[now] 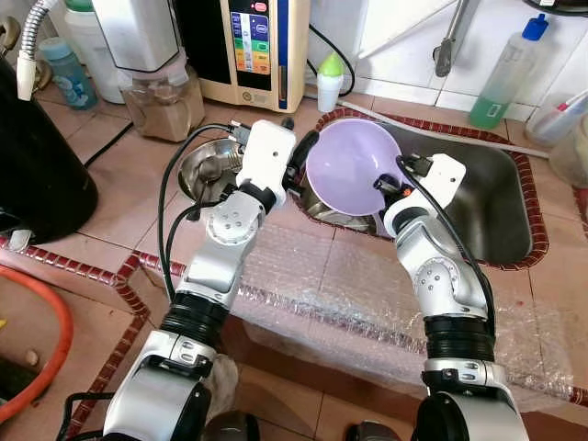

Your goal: Kitchen organization

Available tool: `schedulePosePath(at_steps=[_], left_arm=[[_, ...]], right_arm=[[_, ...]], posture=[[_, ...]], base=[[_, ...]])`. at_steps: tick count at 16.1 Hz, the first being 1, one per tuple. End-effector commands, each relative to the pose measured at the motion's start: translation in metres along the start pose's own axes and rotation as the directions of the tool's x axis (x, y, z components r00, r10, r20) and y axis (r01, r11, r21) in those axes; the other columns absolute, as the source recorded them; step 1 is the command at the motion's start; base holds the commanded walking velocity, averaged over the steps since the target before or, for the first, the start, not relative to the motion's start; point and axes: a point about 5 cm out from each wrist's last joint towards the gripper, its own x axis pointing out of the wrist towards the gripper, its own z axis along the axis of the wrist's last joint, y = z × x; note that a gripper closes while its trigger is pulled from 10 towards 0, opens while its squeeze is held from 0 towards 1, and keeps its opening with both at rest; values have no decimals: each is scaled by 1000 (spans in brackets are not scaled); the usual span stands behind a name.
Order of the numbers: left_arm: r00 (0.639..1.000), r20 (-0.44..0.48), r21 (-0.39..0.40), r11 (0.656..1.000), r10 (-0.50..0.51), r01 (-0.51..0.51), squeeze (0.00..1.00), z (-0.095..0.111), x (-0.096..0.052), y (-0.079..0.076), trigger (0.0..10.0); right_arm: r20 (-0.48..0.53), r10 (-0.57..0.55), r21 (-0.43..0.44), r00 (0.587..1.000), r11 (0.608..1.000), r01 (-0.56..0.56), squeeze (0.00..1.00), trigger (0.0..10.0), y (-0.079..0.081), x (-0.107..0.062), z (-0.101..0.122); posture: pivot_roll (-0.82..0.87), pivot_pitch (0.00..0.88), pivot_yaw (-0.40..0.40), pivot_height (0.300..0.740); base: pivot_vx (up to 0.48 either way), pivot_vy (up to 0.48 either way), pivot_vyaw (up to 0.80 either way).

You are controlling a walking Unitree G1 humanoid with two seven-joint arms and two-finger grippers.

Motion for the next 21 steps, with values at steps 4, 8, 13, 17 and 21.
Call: schedulePosePath(at_steps=[4,8,13,17,21], left_arm=[[992,-96,14,997,-80,81,1000,-14,-16,5,10000],[963,-225,22,988,-147,156,1000,-35,-38,5,10000],[947,-281,32,984,-159,175,1000,-42,-49,7,10000],[951,-281,37,988,-133,149,1000,-39,-48,12,10000],[960,-278,38,998,-35,47,1000,-36,-40,28,10000]], right_arm=[[87,-316,-109,945,940,324,0,0,-48,5,13],[112,-435,-128,893,885,447,0,0,-78,6,8],[52,-459,-136,887,876,462,1000,7725,-93,9,-17],[56,-435,-98,899,893,439,1000,10000,-95,10,-21],[108,-343,-44,933,936,349,1000,10000,-86,14,-13]], posture=[[-89,27,33,740],[-77,24,30,740],[-65,12,27,740],[-65,12,26,740],[-70,12,31,740]], base=[[0,0,0],[0,0,0],[0,0,0],[0,0,0],[0,0,0]])
